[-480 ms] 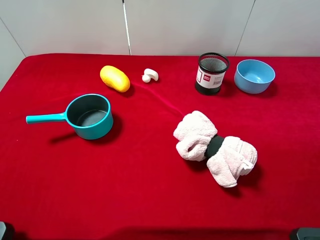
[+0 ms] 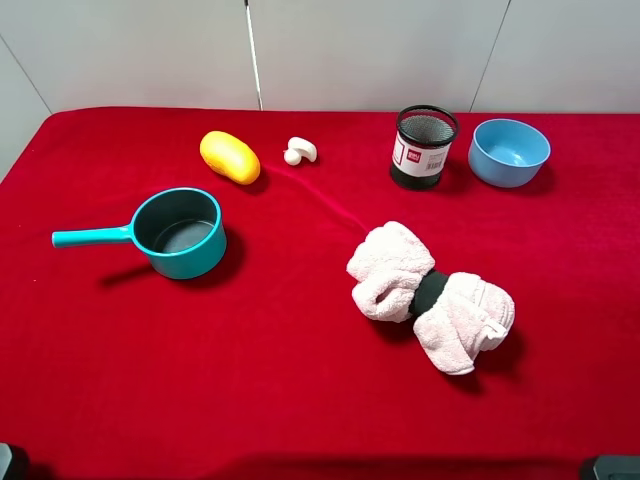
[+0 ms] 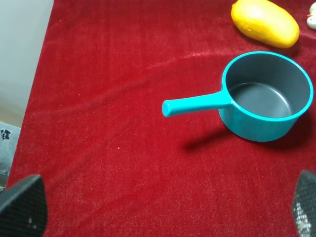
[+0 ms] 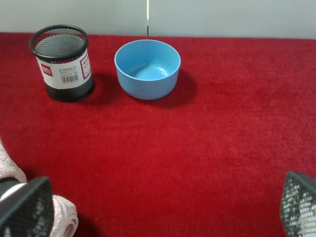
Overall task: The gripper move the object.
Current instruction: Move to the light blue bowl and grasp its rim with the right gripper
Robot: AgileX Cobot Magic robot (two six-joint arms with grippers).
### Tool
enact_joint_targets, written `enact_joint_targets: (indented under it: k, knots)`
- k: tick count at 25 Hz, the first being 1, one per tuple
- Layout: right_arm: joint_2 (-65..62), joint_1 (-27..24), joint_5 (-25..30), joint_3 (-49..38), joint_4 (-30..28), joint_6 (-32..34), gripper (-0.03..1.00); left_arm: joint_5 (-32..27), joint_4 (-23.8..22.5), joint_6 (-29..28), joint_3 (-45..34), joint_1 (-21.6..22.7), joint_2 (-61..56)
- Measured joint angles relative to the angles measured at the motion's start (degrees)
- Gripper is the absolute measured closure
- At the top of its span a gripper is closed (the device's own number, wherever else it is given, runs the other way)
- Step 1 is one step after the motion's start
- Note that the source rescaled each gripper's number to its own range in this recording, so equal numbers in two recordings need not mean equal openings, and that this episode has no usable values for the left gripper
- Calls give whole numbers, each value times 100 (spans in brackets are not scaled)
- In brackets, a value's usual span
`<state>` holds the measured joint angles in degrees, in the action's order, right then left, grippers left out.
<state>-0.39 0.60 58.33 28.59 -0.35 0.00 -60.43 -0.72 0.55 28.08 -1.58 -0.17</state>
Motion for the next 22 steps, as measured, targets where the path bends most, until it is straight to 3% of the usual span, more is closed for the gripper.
enact_joint_targets:
  k: [7,22]
  knots:
    - [312,0,-7,0,0,132,-3,0,0,0,0,0,0]
    - [3281,0,-655,715,35,335,-3,0,-18,0,0,0,0]
